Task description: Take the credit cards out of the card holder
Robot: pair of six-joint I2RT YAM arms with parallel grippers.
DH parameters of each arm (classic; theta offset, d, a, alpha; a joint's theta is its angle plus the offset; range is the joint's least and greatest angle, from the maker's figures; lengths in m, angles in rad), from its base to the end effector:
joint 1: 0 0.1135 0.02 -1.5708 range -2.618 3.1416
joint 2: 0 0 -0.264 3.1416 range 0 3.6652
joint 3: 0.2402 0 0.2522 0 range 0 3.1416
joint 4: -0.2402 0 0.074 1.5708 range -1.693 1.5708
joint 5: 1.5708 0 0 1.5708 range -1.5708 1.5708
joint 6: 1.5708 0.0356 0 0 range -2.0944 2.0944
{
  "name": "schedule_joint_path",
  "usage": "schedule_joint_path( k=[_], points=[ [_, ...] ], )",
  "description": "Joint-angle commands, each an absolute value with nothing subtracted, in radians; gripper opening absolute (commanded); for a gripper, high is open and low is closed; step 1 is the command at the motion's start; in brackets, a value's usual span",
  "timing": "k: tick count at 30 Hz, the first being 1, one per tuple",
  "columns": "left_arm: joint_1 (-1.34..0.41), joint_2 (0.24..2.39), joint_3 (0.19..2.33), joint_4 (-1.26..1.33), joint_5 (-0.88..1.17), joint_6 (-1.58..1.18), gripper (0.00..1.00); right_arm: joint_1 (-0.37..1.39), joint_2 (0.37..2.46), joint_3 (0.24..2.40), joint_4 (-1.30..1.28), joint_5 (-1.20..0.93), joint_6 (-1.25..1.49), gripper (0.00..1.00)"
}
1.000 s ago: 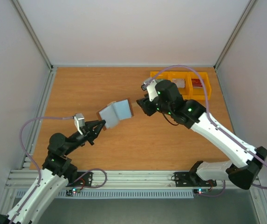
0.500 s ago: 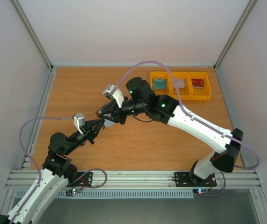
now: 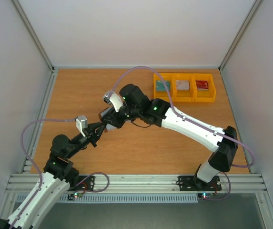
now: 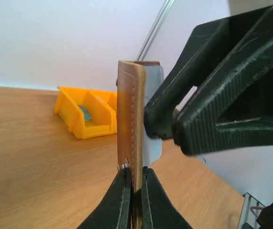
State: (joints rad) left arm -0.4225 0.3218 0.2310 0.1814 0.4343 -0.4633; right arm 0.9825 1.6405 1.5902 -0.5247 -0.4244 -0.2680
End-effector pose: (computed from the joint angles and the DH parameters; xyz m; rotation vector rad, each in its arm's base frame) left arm 0.1077 -0.0648 0.2442 0.3391 1.5406 -1.0252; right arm 0.1961 0.3204 0.3666 -1.4971 1.6336 0.8625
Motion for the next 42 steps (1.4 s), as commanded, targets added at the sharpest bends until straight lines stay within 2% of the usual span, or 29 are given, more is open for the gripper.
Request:
schedule_joint_path(
  k=[1, 9, 16, 20, 24, 28, 32, 34, 37, 42],
  points=[
    [-0.426, 0.309, 0.238, 0.25, 0.442, -0.449, 0.0, 0.972, 1.559, 1.532, -0.555, -0.141, -0.263, 0.19],
    [-0.427, 0.307, 0.238, 0.258, 0.451, -0.454, 0.0, 0.929, 1.545, 1.515, -0.612, 0.025, -0.289, 0.18],
    [-0.426, 0.304, 0.238, 0.257, 0.452, -0.453, 0.0, 0.916, 1.553, 1.507, -0.608, -0.267, -0.436, 0.21],
    [-0.426, 0.304, 0.238, 0.26, 0.463, -0.455, 0.0, 0.908, 1.527, 1.455, -0.591, -0.309, -0.49, 0.17],
    [-0.426, 0.307, 0.237, 0.289, 0.511, -0.471, 0.0, 0.865, 1.513, 1.432, -0.619, -0.182, -0.463, 0.11],
    [-0.426, 0.323, 0.252, 0.3, 0.576, -0.491, 0.0, 0.827, 1.471, 1.398, -0.654, 0.031, -0.436, 0.12],
    [-0.426, 0.367, 0.286, 0.304, 0.649, -0.513, 0.0, 0.828, 1.42, 1.371, -0.668, -0.053, -0.467, 0.17],
    [-0.426, 0.41, 0.335, 0.232, 0.606, -0.561, 0.0, 0.828, 1.389, 1.354, -0.661, -0.08, -0.462, 0.18],
    [-0.427, 0.489, 0.478, -0.103, 0.469, -0.568, 0.0, 0.827, 1.339, 1.34, -0.696, -0.068, -0.449, 0.19],
    [-0.426, 0.648, 0.725, -0.495, 0.321, -0.25, 0.0, 0.825, 1.264, 1.311, -0.739, -0.047, -0.419, 0.2]
  ],
)
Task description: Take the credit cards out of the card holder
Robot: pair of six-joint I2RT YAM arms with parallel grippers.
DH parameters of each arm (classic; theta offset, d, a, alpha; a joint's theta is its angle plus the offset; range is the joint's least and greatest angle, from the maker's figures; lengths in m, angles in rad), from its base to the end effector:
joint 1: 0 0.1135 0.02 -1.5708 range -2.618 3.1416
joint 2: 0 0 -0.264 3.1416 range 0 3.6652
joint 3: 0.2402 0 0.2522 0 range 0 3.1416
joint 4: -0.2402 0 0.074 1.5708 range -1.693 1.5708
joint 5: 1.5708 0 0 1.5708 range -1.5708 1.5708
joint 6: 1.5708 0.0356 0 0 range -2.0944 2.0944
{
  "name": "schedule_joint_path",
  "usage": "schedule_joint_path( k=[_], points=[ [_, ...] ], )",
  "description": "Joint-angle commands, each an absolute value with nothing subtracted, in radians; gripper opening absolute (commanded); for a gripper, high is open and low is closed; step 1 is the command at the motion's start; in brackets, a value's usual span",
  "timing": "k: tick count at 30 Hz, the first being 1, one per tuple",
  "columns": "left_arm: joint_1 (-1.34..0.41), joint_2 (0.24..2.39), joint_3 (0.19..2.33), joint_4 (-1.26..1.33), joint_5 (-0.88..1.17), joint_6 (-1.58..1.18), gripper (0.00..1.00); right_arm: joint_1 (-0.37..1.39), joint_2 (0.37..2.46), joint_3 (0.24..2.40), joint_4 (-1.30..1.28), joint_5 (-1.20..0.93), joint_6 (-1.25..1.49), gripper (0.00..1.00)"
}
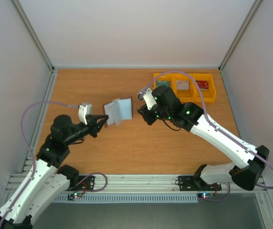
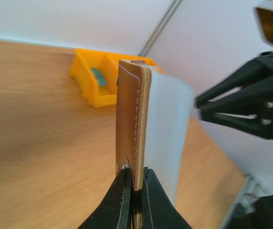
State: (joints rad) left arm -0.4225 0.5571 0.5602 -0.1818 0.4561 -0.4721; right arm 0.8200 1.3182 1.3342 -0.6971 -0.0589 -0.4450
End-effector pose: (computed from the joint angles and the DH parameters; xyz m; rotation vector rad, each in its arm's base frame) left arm 0.1258 -0.0737 0.2950 0.3072 1.8254 -1.0370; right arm 0.1916 0.2084 0.3641 -1.3640 1.8073 0.2667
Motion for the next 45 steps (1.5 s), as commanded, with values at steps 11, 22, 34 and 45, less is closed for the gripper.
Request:
schedule_joint_path(
  k=[11, 22, 34, 45],
  points=[
    [-0.523, 0.935, 0.933, -0.687, -0.135, 0.72, 0.0, 0.854, 1.316, 1.367, -0.479, -0.391, -0.357, 0.23],
    [-0.523, 0.929, 1.098, -0.846, 0.239, 0.492, 0.0, 0.85, 1.353, 1.255, -0.145, -0.584, -0.183, 0.23],
    [-0.522, 0.736, 0.956, -0.549, 0.481, 0.042, 0.0, 0.85, 1.362, 1.114, -0.098, -0.486, -0.102, 0.15],
    [-0.522, 0.621, 0.658, 0.066, 1.015, -0.225, 0.0, 0.807, 1.146, 1.052, -0.279, -0.682, -0.375, 0.22]
  ],
)
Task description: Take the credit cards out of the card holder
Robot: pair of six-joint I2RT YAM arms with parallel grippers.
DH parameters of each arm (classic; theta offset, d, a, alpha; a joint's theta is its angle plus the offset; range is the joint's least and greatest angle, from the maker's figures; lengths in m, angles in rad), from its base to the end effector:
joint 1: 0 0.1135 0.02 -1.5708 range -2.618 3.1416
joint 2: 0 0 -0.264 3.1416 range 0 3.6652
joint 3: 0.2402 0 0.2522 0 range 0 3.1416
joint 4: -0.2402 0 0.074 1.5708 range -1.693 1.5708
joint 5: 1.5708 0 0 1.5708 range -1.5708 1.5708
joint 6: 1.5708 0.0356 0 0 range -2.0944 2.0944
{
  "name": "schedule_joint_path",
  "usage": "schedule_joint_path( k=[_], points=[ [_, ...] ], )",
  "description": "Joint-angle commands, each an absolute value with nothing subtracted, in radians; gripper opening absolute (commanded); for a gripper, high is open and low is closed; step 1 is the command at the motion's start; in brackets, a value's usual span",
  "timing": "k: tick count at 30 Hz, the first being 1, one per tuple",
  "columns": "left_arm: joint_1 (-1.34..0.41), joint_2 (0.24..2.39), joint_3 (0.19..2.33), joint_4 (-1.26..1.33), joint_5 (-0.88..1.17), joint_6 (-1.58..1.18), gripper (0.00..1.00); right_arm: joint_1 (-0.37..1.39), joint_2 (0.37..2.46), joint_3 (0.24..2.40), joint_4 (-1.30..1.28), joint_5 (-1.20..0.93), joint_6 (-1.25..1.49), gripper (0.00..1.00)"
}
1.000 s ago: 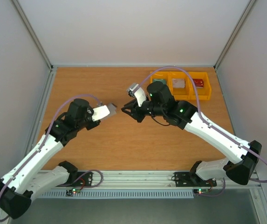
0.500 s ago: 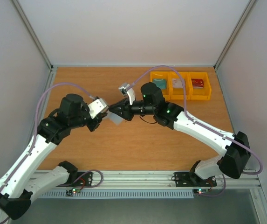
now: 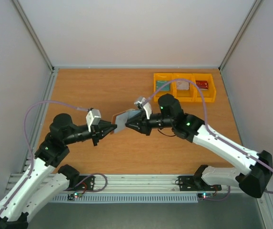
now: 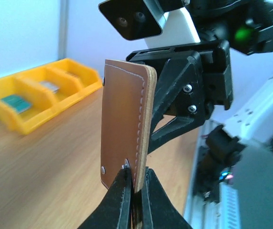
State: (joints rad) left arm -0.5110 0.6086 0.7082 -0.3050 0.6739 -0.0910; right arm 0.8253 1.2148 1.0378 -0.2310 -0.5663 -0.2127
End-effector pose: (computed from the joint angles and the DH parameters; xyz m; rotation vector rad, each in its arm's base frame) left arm 0.1120 -0.0883 0.3277 0.8653 1.6321 -1.0227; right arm 0.1726 0.2152 0.3356 -1.3240 1.5469 0.9511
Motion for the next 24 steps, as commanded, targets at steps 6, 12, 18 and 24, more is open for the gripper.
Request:
schedule_joint_path(
  k=[6, 12, 18, 24],
  points=[
    [-0.522, 0.677, 0.651, 0.233, 1.079, -0.314, 0.0, 0.807, 1.036, 1.075, -0.423, -0.686, -0.512, 0.25],
    [-0.543, 0.691, 0.666, 0.276, 1.111, -0.299, 0.0, 0.801, 0.963, 1.072, -0.386, -0.657, -0.544, 0.27],
    [-0.586, 0.69, 0.676, 0.288, 1.082, -0.303, 0.0, 0.79, 0.957, 1.049, -0.281, -0.552, -0.482, 0.25],
    [-0.597, 0.675, 0.659, 0.303, 1.058, -0.3, 0.0, 0.79, 1.015, 1.039, -0.179, -0.608, -0.409, 0.29]
  ],
)
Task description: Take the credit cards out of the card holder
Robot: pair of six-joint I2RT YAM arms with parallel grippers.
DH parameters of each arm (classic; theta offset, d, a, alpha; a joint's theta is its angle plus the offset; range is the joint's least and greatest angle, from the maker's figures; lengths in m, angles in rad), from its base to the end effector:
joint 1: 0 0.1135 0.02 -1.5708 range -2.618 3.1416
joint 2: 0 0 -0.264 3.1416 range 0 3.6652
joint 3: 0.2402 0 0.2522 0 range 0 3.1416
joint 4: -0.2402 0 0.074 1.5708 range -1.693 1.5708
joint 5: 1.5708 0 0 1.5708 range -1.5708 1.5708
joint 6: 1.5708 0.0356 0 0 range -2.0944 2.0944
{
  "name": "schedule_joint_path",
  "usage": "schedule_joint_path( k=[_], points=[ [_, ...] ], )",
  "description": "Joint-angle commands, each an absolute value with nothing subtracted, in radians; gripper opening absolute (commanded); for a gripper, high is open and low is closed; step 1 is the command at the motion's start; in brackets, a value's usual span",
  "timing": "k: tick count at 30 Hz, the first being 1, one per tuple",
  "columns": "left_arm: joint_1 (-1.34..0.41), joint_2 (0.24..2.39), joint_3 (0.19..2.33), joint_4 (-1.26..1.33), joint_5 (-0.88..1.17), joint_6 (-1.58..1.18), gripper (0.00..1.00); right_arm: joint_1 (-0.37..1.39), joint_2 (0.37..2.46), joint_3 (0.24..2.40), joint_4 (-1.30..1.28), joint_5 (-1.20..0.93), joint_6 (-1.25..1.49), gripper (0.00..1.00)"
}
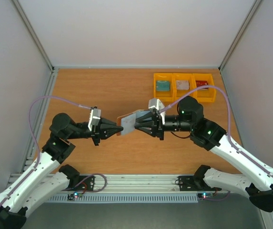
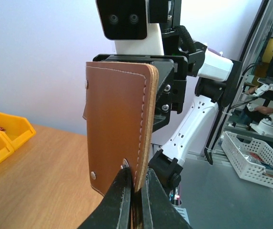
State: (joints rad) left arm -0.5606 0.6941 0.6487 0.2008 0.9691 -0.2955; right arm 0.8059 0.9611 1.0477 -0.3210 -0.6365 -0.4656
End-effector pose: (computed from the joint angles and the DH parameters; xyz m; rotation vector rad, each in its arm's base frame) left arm 0.1178 -0.1086 0.3458 1.0387 1.2736 -1.3495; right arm 0.1284 0.1644 0.3871 -1.4241 1.1531 0.8128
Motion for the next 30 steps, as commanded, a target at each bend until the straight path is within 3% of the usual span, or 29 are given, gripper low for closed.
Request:
schedule_joint_path(
  k=[1, 5, 8, 14, 19, 30],
  points=[
    [-0.598, 0.673, 0.655, 0.303, 1.05, -0.299, 0.0, 0.79, 1.037, 1.049, -0.161, -0.645, -0.388, 0.3],
    [-0.601, 0.666, 0.645, 0.302, 1.015, -0.304, 0.0, 0.796, 1.101, 1.072, -0.087, -0.842, -0.352, 0.32],
    [-0.601, 0.654, 0.629, 0.287, 0.967, -0.309, 0.0, 0.798, 1.112, 1.075, -0.069, -0.935, -0.336, 0.28],
    [-0.601, 0.632, 0.589, 0.245, 0.818, -0.315, 0.0, 0.798, 1.089, 1.076, -0.117, -0.87, -0.342, 0.21],
    [-0.602, 0.623, 0.578, 0.207, 0.672, -0.304, 0.0, 0.798, 1.096, 1.099, -0.205, -0.849, -0.36, 0.37],
    [-0.601, 0.631, 0.576, 0.225, 0.678, -0.321, 0.0, 0.926, 1.144, 1.072, -0.117, -0.421, -0.353, 0.78]
  ],
)
